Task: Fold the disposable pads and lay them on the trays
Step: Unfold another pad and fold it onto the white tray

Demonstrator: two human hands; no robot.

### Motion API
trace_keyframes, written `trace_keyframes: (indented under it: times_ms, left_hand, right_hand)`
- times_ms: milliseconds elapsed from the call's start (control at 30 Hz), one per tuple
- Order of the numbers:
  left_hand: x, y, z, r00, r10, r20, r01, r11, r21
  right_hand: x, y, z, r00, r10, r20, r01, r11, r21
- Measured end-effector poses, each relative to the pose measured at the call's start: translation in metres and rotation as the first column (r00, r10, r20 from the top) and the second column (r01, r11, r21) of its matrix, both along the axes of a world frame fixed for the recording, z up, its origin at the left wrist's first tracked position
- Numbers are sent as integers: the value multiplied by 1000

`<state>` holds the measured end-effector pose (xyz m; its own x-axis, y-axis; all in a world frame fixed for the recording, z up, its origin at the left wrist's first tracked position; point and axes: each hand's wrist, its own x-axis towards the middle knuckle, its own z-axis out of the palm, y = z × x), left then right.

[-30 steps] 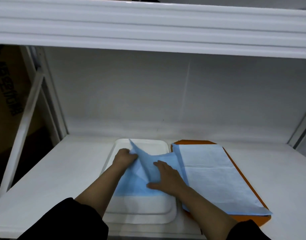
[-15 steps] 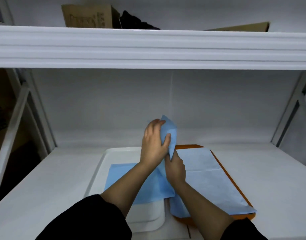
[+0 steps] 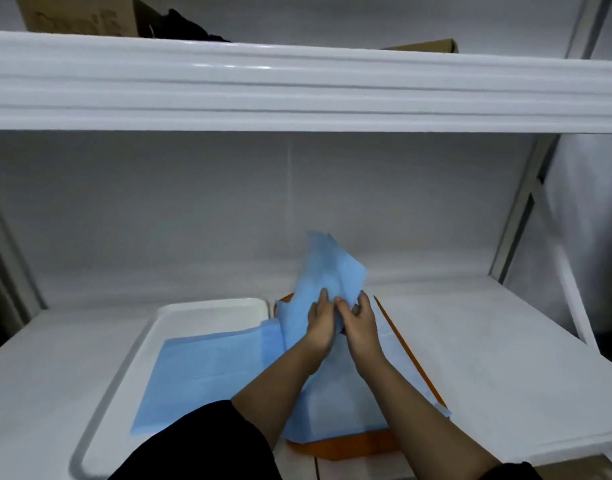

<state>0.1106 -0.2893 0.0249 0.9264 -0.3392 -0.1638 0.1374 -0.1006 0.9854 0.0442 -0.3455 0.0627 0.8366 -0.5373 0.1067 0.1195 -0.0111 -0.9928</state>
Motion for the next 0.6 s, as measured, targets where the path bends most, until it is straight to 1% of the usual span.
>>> trace_keyframes:
  times_ms: [33,100,167,200,233,300,367,400,467,533,600]
  left_hand:
    - [-5,-8,2,999,-33,-13,33,999,-13]
    - [-21,-16,11,987,-160,16,160,986,40]
    - [-35,-19,18,959,-274,67,259,949,178]
    - [-41,-20,16,937,-339,85,303,908,288]
    - [-46,-20,13,905,-415,91,343,840,421]
    - [-51,-16,-4,827,-555,95,350,639,685]
    - [-52,-11,-18,781,-623,33,338,467,817]
    - [-50,-10,-24,766,-643,0,333,397,856]
    - [-51,-8,-28,739,-670,-65,341,290,894]
    - [-52,-7,-28,722,-682,-114,344,211,915]
    - [-53,-4,-29,704,-694,-151,350,154,924]
  right_hand:
    - [0,-13,-5,999,-47,-19,47,999,3]
    - [-2,-34,-12,991,-121,-58,121,993,-8]
    - [-5,-56,-23,978,-182,-101,180,983,-27]
    - [-8,-65,-31,970,-205,-132,203,979,-28]
    - [-11,-73,-38,960,-226,-163,225,974,-30]
    - [-16,-88,-56,937,-275,-216,270,961,-57]
    - [-19,-100,-70,907,-317,-277,293,948,-128]
    - [-24,-102,-70,889,-333,-315,296,942,-160]
    - [-33,-109,-74,843,-371,-389,305,926,-222]
    - [-40,-115,-80,801,-403,-443,292,908,-299]
    - [-45,-119,-86,769,-428,-474,275,892,-359]
